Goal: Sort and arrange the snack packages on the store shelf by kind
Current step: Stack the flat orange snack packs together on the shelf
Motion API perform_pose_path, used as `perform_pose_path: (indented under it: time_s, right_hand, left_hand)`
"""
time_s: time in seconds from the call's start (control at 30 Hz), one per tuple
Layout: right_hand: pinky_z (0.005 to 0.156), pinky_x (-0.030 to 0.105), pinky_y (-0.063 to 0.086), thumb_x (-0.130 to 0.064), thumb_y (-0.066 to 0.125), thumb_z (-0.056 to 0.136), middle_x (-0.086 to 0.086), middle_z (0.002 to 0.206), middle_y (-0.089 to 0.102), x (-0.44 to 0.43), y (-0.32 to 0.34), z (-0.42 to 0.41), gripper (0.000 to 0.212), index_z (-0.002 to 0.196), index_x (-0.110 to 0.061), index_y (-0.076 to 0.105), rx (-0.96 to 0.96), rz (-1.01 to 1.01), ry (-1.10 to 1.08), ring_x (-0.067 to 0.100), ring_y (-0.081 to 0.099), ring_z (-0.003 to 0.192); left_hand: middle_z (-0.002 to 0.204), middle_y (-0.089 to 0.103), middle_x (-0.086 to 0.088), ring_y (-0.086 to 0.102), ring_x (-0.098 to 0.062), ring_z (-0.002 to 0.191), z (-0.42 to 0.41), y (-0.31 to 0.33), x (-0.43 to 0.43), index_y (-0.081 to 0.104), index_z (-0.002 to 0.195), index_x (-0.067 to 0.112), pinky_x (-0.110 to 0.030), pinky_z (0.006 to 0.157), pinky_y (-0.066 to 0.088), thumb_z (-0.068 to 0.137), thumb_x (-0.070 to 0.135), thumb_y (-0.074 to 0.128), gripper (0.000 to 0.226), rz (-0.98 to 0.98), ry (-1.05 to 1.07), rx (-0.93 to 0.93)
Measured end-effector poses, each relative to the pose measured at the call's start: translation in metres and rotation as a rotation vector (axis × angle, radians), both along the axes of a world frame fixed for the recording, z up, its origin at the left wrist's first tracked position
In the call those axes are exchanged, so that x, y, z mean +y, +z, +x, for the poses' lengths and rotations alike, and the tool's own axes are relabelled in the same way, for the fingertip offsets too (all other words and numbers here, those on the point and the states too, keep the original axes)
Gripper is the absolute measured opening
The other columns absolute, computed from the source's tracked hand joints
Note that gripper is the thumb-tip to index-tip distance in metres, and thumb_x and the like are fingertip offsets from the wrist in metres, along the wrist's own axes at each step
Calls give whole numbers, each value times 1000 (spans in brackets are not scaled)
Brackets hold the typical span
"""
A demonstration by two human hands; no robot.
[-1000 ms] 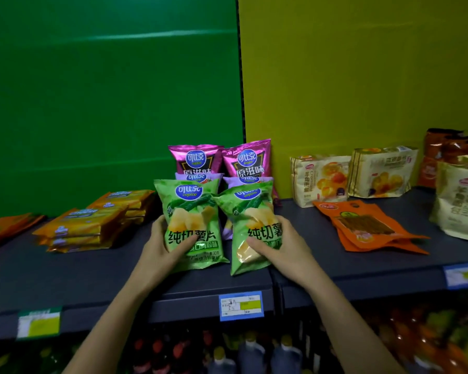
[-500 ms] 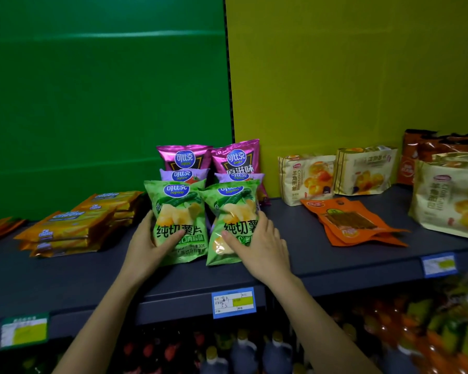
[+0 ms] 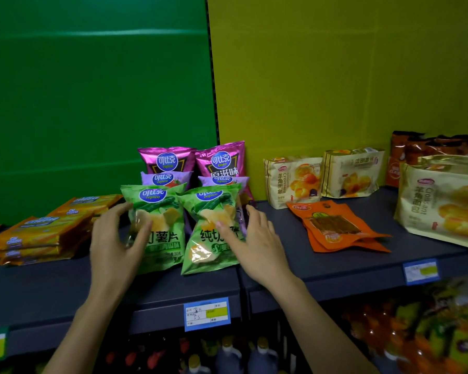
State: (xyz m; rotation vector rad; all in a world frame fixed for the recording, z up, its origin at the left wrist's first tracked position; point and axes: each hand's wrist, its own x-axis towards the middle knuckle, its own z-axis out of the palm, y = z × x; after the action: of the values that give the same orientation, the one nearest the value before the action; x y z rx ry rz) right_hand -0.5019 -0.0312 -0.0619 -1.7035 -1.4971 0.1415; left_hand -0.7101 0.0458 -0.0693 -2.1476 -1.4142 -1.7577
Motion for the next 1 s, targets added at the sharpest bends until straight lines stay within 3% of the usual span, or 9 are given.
perform_pose_path:
  time_s: [0.2, 0.3, 0.43, 0.5, 0.57, 0.7, 0.8, 0.87, 1.0]
  right_hand:
    - [100, 33, 36, -41, 50, 89, 6, 131, 54, -6, 26, 87, 47, 127, -13, 52, -79, 96, -92, 24, 46, 124]
    - [95, 35, 39, -41, 55, 87, 6, 125, 58, -5, 30, 148, 43, 120, -13, 57, -90, 36, -198, 26, 50, 119]
    - [96, 43, 41, -66, 55, 74, 16, 134, 49, -1, 14, 222, 83, 129, -4, 46, -110, -230, -401, 35, 44, 125]
    - [98, 43, 41, -76, 55, 65, 18, 137, 46, 4, -1, 243, 99, 129, -2, 43, -121, -452, -389, 35, 43, 127]
    - [86, 40, 46, -81, 57, 56, 14, 122, 58, 10, -11, 255, 90, 108, -7, 53, -102, -524, -351, 32, 54, 115]
    - [56, 32, 37, -71, 63, 62, 5, 78, 61, 18, -17, 275, 60, 65, -14, 44, -55, -447, -290, 27, 61, 83]
    - [68, 31, 39, -56, 62, 76, 7, 94, 68, 17, -18, 285, 48, 89, -9, 63, -24, -379, -247, 28, 62, 99]
    - [75, 31, 38, -44, 60, 83, 9, 110, 64, 14, -19, 288, 45, 107, -6, 57, 23, -321, -232, 30, 57, 110]
    - [72, 28, 33, -32, 54, 90, 13, 113, 60, 11, -25, 290, 23, 99, -13, 46, 95, -209, -202, 32, 56, 107]
  left_hand:
    - [93, 60, -17, 50, -31, 89, 62, 28, -40, 59, 101, 1, -35, 77, 33, 83, 20, 55, 26, 220, 46, -33]
    - [86, 57, -8, 47, -22, 79, 110, 33, -59, 60, 94, 2, -29, 72, 33, 84, 19, 54, 21, 274, -53, -17]
    - [75, 57, 4, 52, -18, 69, 172, 22, -55, 60, 84, 15, -27, 65, 38, 82, 34, 47, 23, 78, -274, 167]
    - [80, 61, 3, 59, -21, 76, 201, 9, -46, 60, 85, 17, -31, 69, 42, 84, 35, 46, 23, -49, -266, 296]
    - [98, 65, -4, 61, -26, 95, 227, -1, -35, 60, 95, 15, -35, 77, 43, 90, 32, 45, 24, -198, -166, 445]
    - [126, 55, -13, 51, -32, 118, 263, -9, -17, 56, 112, 8, -37, 92, 41, 95, 32, 38, 34, -520, -97, 719]
    - [127, 55, -16, 52, -32, 118, 281, -7, -9, 55, 110, 5, -36, 92, 40, 95, 36, 39, 38, -640, -147, 705]
    - [124, 58, -14, 54, -30, 114, 292, -6, -9, 56, 106, 8, -34, 90, 42, 93, 39, 42, 36, -713, -175, 648]
    - [118, 61, -10, 57, -25, 107, 304, -8, -15, 50, 92, 16, -30, 84, 43, 90, 38, 50, 21, -770, -178, 547]
